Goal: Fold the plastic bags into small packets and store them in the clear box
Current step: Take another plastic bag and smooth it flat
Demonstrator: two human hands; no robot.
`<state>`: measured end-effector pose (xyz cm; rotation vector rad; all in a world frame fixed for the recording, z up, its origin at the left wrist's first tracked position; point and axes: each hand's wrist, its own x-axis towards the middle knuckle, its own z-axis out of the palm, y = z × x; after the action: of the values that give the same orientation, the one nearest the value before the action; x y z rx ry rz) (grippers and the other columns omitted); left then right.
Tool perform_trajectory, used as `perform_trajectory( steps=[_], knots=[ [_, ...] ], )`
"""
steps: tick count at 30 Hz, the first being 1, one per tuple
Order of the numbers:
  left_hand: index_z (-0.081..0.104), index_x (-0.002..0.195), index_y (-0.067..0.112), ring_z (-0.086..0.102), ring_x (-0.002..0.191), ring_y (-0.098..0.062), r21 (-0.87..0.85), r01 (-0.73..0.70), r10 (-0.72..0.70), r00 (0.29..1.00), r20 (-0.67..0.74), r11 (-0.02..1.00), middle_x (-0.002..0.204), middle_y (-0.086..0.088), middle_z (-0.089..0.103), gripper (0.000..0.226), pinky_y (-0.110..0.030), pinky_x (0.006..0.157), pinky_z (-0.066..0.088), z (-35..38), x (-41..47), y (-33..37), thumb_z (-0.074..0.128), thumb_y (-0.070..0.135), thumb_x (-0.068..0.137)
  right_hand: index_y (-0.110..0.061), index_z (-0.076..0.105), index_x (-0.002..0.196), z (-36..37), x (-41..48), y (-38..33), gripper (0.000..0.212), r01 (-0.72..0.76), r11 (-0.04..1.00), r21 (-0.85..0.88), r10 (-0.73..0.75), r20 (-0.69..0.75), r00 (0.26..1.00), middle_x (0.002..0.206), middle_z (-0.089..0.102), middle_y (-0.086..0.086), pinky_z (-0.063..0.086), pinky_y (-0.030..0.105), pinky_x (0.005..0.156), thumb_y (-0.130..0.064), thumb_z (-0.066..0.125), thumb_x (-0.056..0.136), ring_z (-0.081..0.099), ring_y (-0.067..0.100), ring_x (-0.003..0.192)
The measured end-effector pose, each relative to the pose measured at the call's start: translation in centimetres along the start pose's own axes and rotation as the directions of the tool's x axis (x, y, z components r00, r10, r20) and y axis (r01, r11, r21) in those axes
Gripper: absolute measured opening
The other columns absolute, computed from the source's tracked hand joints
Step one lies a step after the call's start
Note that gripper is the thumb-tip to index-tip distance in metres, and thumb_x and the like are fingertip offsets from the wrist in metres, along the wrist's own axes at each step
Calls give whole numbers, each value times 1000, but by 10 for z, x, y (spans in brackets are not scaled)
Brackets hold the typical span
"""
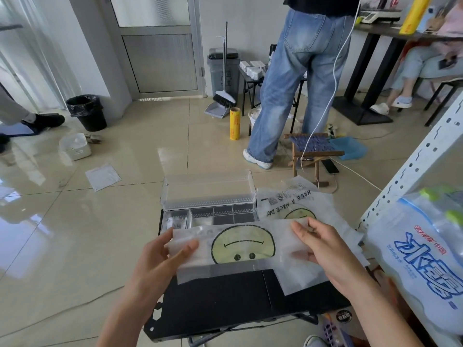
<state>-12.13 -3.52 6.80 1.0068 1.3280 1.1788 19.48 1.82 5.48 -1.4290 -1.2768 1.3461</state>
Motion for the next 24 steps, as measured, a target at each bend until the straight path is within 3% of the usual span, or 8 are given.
perform_trajectory(
  steps=[2, 5, 9, 11, 16, 19, 22, 24],
  knots=[
    [72, 116, 10, 75, 101, -41, -21, -23, 23, 1000, 8, 1000, 107, -18, 78, 34, -64, 97, 54, 1, -1, 1, 78, 30, 90, -9, 67, 116, 2, -1, -1, 56, 15, 1000, -25, -15, 3, 1000, 113, 70, 21, 57, 59, 97, -60, 66, 92, 76, 23, 100],
    [66, 128, 11, 75, 97, -40, -65, -43, 45, 998, 40, 997, 107, -16, 78, 35, -69, 89, 56, 3, 0, -1, 71, 23, 96, -18, 59, 136, 2, 1, 1, 81, 11, 999, -42, -11, -6, 1000, 133, 68, 7, 53, 57, 103, -76, 70, 80, 70, 19, 118],
    [55, 134, 13, 66, 54, -18, -64, -40, 45, 996, 78, 997, 62, 11, 59, 42, -49, 67, 65, 5, -1, -4, 67, 5, 94, -15, 64, 125, -2, 5, 0, 33, -7, 991, 133, 1, 48, 999, 123, 65, 28, 64, 47, 79, -27, 71, 95, 75, 32, 102],
    [59, 124, 15, 64, 57, -18, -86, -29, 38, 994, 106, 996, 66, 6, 63, 41, -36, 59, 63, 2, -1, 0, 71, -2, 89, -18, 66, 121, -3, 3, -3, 24, -4, 988, 155, -5, 55, 998, 115, 69, 27, 64, 43, 72, -13, 67, 97, 74, 33, 101],
    [69, 124, 16, 71, 78, -29, -133, -37, 42, 998, 35, 990, 101, -18, 76, 63, -28, 61, 60, -5, 8, -6, 94, 8, 66, -30, 70, 122, -4, -1, -4, 29, 21, 999, 33, -24, 70, 997, 107, 79, 12, 54, 45, 103, -16, 69, 97, 74, 24, 108],
    [78, 103, 4, 66, 65, -15, -543, -3, -31, 998, -54, 840, 89, -7, 77, 39, -19, 56, 56, 0, 14, -6, 82, 28, 73, -21, 68, 127, 3, 0, -1, 32, 29, 998, 55, -29, 8, 1000, 109, 79, 6, 53, 45, 106, -17, 69, 95, 74, 21, 109],
    [73, 82, 22, 61, 80, 0, -806, -26, -62, 995, -77, 591, 76, 6, 65, 36, -19, 85, 47, 14, 19, -12, 88, 52, 70, -20, 74, 116, 21, -5, 1, 22, 49, 995, 82, -47, -31, 998, 105, 80, 6, 55, 44, 103, -17, 69, 96, 74, 23, 108],
    [39, 85, 41, 52, 92, 29, -820, 124, -88, 992, 90, 559, 71, 21, 43, 25, -10, 105, 28, 34, 16, -11, 49, 38, 109, -23, 76, 111, 35, -9, 2, 19, 52, 994, 101, -49, -36, 998, 102, 80, 6, 56, 44, 100, -19, 69, 94, 74, 24, 105]
  ],
)
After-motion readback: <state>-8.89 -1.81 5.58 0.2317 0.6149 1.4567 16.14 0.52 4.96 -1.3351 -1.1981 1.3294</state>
